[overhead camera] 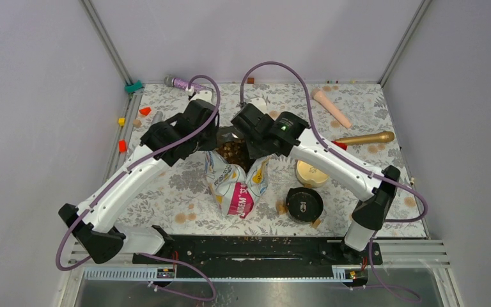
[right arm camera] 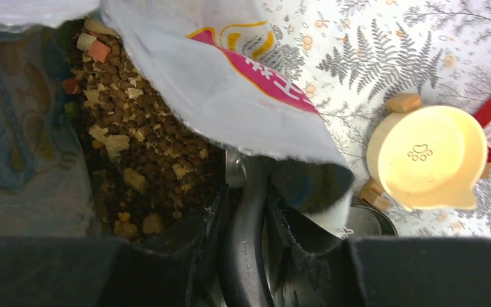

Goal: Serve the pet food
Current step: Collect the pet food from the pet food bag.

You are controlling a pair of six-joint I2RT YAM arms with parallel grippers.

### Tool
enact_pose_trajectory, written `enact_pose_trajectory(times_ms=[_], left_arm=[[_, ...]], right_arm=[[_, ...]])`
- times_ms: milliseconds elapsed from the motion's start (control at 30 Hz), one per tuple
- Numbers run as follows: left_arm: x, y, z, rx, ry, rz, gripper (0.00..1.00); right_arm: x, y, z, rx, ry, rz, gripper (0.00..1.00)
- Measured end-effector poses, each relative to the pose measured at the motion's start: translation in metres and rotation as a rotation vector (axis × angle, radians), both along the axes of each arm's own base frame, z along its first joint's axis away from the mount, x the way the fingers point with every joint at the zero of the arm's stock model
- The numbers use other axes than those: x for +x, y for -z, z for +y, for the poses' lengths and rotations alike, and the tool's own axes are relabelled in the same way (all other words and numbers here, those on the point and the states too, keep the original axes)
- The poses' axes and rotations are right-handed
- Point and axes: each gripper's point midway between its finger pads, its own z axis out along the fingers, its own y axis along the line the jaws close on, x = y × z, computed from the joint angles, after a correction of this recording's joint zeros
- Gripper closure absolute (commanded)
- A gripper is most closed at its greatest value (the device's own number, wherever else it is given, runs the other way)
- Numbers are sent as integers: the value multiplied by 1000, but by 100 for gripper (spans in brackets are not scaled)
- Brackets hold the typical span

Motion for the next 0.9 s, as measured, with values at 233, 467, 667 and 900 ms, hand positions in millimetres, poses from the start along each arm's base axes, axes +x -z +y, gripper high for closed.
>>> enact_pose_trajectory(times_ms=[233, 467, 667, 900], left_arm=[[-11, 2, 10, -17, 0, -14, 100], [-17, 2, 16, -19, -2, -16, 100], [-18, 5, 16, -15, -2, -11, 100], [-19, 7, 15, -24, 2, 2, 100]], right_arm=[[6, 26, 26, 111, -48, 2, 100], [10, 31, 33, 268, -52, -16, 100], [5, 44, 37, 458, -3, 7, 100], [4, 50, 40, 571, 31, 23, 100]])
